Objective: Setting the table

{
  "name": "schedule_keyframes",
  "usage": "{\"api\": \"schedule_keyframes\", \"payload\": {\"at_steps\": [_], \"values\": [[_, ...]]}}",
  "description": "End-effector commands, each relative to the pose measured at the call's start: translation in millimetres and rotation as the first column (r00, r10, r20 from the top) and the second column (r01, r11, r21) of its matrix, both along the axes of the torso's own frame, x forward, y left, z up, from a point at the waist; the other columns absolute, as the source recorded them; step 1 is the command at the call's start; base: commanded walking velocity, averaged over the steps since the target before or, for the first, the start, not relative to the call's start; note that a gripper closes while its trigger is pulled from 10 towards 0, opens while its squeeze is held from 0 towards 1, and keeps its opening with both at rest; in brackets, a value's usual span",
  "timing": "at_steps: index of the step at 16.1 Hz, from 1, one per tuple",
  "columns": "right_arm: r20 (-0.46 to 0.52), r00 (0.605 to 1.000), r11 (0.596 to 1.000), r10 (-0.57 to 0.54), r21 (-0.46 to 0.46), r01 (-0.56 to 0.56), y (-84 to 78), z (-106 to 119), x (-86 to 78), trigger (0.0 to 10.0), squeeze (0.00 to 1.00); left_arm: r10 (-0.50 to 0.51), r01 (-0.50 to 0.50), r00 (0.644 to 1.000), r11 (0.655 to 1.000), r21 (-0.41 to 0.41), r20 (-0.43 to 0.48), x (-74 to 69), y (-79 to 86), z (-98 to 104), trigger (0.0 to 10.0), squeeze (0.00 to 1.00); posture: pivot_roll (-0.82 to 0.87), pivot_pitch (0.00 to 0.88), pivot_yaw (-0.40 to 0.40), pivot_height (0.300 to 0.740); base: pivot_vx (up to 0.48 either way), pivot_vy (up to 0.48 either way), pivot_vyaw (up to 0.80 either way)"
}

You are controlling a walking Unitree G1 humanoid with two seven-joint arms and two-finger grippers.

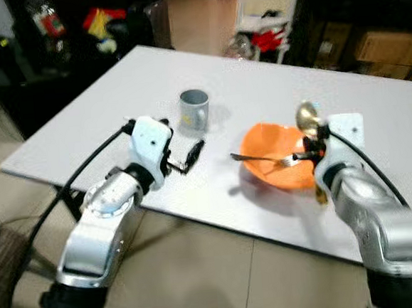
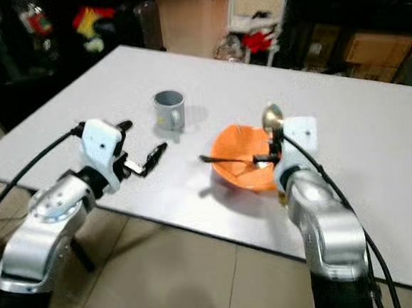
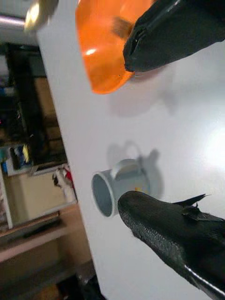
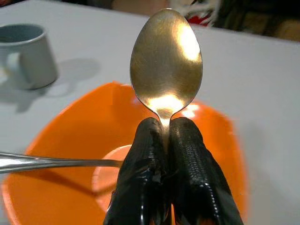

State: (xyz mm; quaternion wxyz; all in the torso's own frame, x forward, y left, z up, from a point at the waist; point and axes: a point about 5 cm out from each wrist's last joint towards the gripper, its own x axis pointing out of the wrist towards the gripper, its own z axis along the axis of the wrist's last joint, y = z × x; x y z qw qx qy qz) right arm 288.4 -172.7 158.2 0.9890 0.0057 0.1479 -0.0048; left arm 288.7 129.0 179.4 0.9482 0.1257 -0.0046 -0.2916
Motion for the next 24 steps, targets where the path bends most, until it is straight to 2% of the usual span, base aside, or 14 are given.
{"api": "schedule_keyframes", "payload": {"at_steps": [1, 2, 3, 4, 7, 9, 11, 17, 18, 19, 22, 24], "values": [[-0.011, 1.000, 1.000, -0.004, 0.029, 0.004, -4.8, 1.1, 0.9, 10.0, 0.00, -0.055, 0.055, 0.998, 0.998, -0.008, 0.015, -1.8, -4.4, 7.0, 10.0, 0.00, 0.07, 0.000, -0.046, 0.740, 0.000, 0.000, 0.00], [-0.066, 0.998, 0.999, 0.023, 0.046, -0.020, -2.6, -0.3, 5.3, 10.0, 0.00, -0.138, 0.138, 0.990, 0.990, -0.006, 0.005, -4.1, -8.2, 10.6, 10.0, 0.00, 0.07, 0.000, -0.048, 0.740, 0.000, 0.000, 0.00], [-0.101, 0.994, 0.999, 0.034, 0.045, -0.030, -1.4, -2.1, 7.1, 10.0, 0.00, -0.169, 0.169, 0.986, 0.986, -0.004, -0.003, -5.2, -10.0, 11.4, 10.0, 0.00, 0.07, 0.000, -0.048, 0.740, 0.000, 0.000, 0.00], [-0.156, 0.986, 0.996, 0.058, 0.080, -0.046, 2.2, -4.9, 11.1, 10.0, 0.00, -0.233, 0.233, 0.972, 0.972, 0.008, -0.016, -7.9, -13.9, 12.5, 10.0, 0.00, 0.07, 0.000, -0.047, 0.740, 0.000, 0.000, 0.00], [-0.223, 0.972, 0.987, 0.076, 0.156, -0.041, 7.2, -7.8, 21.6, 10.0, 0.00, -0.319, 0.321, 0.946, 0.947, 0.026, -0.056, -13.6, -19.0, 11.0, 10.0, 0.00, 0.07, 0.000, -0.044, 0.740, 0.000, 0.000, 0.00], [-0.259, 0.963, 0.982, 0.075, 0.190, -0.025, 7.0, -10.5, 26.7, 10.0, 0.00, -0.352, 0.355, 0.933, 0.934, 0.042, -0.077, -16.7, -19.7, 9.4, 10.0, 0.00, 0.07, 0.000, -0.046, 0.740, 0.000, 0.000, 0.00], [-0.329, 0.944, 0.983, 0.035, 0.181, 0.027, 0.1, -15.3, 37.8, 10.0, 0.00, -0.392, 0.400, 0.913, 0.915, 0.062, -0.112, -21.8, -18.9, 6.5, 10.0, 0.00, 0.07, 0.000, -0.048, 0.740, 0.000, 0.000, 0.00], [-0.396, 0.918, 0.985, 0.036, 0.170, 0.035, -1.0, -23.9, 58.1, 10.0, 0.00, -0.401, 0.412, 0.908, 0.908, 0.075, -0.125, -25.1, -18.0, 6.2, 10.0, 0.00, 0.09, 0.000, -0.058, 0.740, 0.000, 0.000, 0.00], [-0.401, 0.915, 0.984, 0.036, 0.175, 0.038, -1.0, -25.3, 59.3, 10.0, 0.16, -0.401, 0.411, 0.908, 0.908, 0.075, -0.125, -25.6, -17.9, 6.2, 10.0, 0.00, 0.09, 0.000, -0.058, 0.740, 0.000, 0.000, 0.00], [-0.403, 0.915, 0.982, 0.028, 0.183, 0.051, -1.9, -26.7, 60.5, 10.0, 0.68, -0.398, 0.409, 0.909, 0.910, 0.074, -0.126, -26.6, -17.2, 6.4, 10.0, 0.00, 0.10, 0.000, -0.067, 0.740, 0.000, 0.000, 0.00], [-0.400, 0.916, 0.980, 0.019, 0.189, 0.062, -3.2, -26.8, 64.1, 10.0, 0.78, -0.393, 0.404, 0.911, 0.912, 0.077, -0.126, -26.9, -16.3, 6.4, 10.0, 0.00, 0.10, 0.000, -0.068, 0.740, 0.000, 0.000, 0.00], [-0.381, 0.924, 0.981, 0.022, 0.184, 0.053, -2.8, -21.9, 66.5, 10.0, 0.82, -0.388, 0.399, 0.913, 0.913, 0.080, -0.122, -26.1, -15.0, 7.2, 10.0, 0.00, 0.10, 0.000, -0.065, 0.740, 0.000, 0.000, 0.00]]}}
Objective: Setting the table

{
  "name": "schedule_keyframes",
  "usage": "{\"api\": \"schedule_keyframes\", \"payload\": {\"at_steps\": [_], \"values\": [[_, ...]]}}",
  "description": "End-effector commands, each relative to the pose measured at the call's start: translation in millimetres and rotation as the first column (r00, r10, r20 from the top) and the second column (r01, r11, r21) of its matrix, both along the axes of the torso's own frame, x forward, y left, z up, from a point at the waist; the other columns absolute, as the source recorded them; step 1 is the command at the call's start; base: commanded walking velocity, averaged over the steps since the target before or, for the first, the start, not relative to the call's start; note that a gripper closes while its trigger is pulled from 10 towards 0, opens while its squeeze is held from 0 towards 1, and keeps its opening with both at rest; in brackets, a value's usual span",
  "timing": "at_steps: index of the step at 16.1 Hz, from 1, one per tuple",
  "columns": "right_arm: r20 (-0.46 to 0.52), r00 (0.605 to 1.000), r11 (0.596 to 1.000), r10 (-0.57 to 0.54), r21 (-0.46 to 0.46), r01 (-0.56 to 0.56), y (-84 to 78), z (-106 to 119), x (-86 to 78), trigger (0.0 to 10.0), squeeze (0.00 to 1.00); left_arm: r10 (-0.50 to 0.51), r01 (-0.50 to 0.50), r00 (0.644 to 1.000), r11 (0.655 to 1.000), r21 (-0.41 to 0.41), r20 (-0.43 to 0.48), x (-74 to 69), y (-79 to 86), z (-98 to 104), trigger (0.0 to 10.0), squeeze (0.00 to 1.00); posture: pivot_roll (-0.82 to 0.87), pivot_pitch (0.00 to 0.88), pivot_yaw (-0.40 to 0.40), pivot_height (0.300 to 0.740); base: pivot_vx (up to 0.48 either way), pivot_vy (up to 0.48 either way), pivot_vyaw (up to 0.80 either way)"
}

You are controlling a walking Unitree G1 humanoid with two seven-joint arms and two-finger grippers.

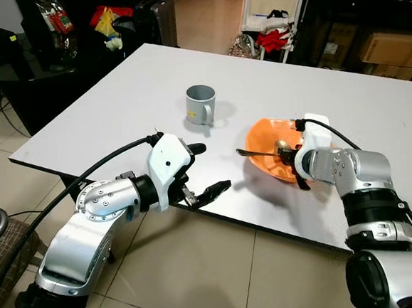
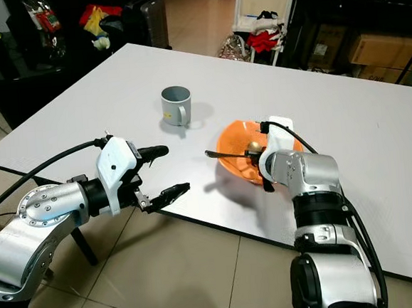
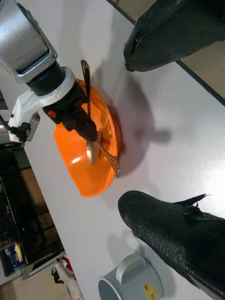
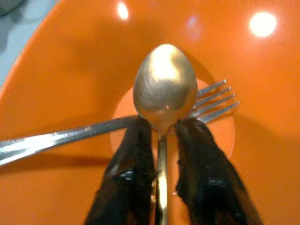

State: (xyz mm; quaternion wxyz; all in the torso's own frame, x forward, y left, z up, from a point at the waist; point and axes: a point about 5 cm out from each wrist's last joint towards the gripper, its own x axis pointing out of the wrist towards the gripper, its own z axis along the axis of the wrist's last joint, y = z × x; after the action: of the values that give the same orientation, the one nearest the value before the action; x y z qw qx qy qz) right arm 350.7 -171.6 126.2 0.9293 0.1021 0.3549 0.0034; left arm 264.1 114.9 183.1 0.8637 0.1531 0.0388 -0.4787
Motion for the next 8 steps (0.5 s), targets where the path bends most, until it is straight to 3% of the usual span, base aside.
{"api": "schedule_keyframes", "payload": {"at_steps": [1, 3, 4, 5, 6, 7, 8], "values": [[0.073, 0.997, 1.000, 0.004, -0.021, -0.003, -4.8, 19.0, 4.1, 10.0, 0.83, -0.004, 0.004, 1.000, 1.000, 0.000, 0.018, -0.2, 0.0, 5.1, 10.0, 0.00, 0.10, 0.000, -0.064, 0.740, 0.000, 0.000, 0.00], [0.164, 0.984, 0.996, 0.065, -0.074, -0.053, -5.1, 39.4, -0.1, 10.0, 0.80, 0.015, -0.014, 0.999, 1.000, -0.015, 0.030, 1.1, 2.4, 8.2, 10.0, 0.00, 0.10, 0.000, -0.062, 0.740, 0.000, 0.000, 0.00], [0.231, 0.969, 0.993, 0.089, -0.095, -0.068, -5.7, 49.7, -4.0, 10.0, 0.43, 0.025, -0.024, 0.999, 0.999, -0.022, 0.033, 1.3, 3.7, 9.0, 10.0, 0.00, 0.09, 0.000, -0.058, 0.740, 0.000, 0.000, 0.00], [0.350, 0.927, 0.984, 0.135, -0.156, -0.084, -7.1, 65.9, -19.0, 10.0, 0.00, 0.053, -0.052, 0.998, 0.998, -0.037, 0.031, 0.9, 6.3, 10.1, 10.0, 0.00, 0.08, 0.000, -0.046, 0.740, 0.000, 0.000, 0.00], [0.369, 0.918, 0.981, 0.147, -0.172, -0.088, -6.7, 67.9, -24.4, 10.0, 0.00, 0.060, -0.059, 0.998, 0.997, -0.040, 0.030, 0.5, 6.9, 10.4, 10.0, 0.00, 0.08, 0.000, -0.041, 0.740, 0.000, 0.000, 0.00], [0.422, 0.881, 0.966, 0.214, -0.226, -0.126, -2.5, 68.9, -45.9, 10.0, 0.00, 0.116, -0.115, 0.993, 0.991, -0.062, 0.023, -0.3, 9.4, 10.5, 10.0, 0.00, 0.06, 0.000, -0.022, 0.740, 0.000, 0.000, 0.00], [0.428, 0.876, 0.966, 0.224, -0.220, -0.139, -0.7, 68.1, -51.6, 10.0, 0.00, 0.138, -0.136, 0.990, 0.988, -0.066, 0.020, -0.3, 10.4, 10.0, 10.0, 0.00, 0.06, 0.000, -0.017, 0.740, 0.000, 0.000, 0.00]]}}
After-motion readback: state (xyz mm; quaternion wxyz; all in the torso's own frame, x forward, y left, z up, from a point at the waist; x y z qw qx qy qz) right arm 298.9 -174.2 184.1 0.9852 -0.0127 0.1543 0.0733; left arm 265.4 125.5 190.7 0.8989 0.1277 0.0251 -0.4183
